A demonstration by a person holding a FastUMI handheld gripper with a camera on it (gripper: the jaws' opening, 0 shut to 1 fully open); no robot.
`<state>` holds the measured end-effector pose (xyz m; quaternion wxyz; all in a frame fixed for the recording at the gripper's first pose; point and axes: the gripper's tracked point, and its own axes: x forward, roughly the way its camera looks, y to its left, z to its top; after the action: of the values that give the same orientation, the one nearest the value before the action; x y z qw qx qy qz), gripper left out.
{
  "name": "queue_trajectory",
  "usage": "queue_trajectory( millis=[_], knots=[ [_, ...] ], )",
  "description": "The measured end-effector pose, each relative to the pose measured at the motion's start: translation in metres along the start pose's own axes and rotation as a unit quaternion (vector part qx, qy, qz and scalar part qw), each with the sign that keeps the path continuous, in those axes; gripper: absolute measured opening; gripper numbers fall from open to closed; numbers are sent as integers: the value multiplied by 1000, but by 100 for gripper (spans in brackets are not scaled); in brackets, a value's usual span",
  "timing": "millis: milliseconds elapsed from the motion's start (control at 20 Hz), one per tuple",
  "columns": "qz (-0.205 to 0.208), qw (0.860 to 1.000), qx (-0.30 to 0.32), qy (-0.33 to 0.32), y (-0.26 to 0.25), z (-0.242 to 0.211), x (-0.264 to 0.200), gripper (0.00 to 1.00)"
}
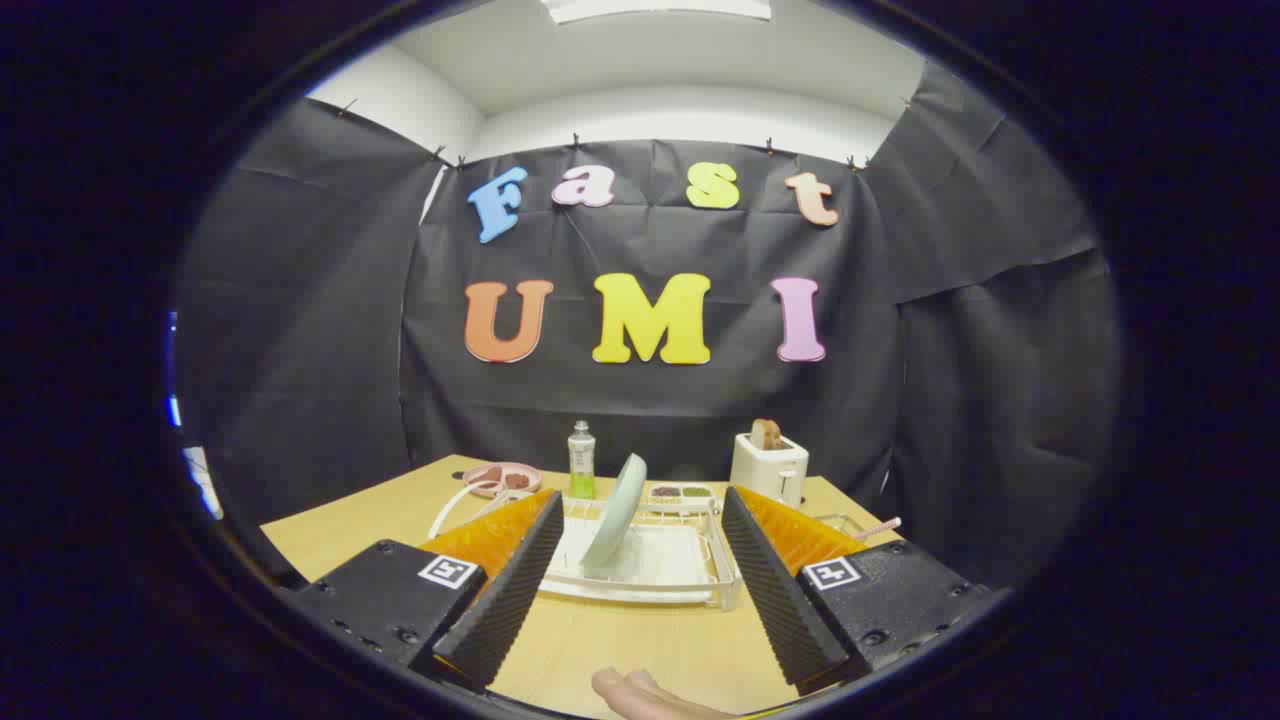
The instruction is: Take the plate from the dish rack, then take the spoon from the basket and place it into the plate.
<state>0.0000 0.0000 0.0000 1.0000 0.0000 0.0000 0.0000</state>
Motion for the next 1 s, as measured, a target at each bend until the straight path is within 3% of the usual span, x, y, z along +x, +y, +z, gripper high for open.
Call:
queue_trajectory(
  millis=[500,700,1000],
  knots=[
    [-1,999,32,21,-19,12,6,100],
    [43,998,51,-2,-7,41,9,100],
    [37,998,42,35,-15,62,42,100]
  ],
)
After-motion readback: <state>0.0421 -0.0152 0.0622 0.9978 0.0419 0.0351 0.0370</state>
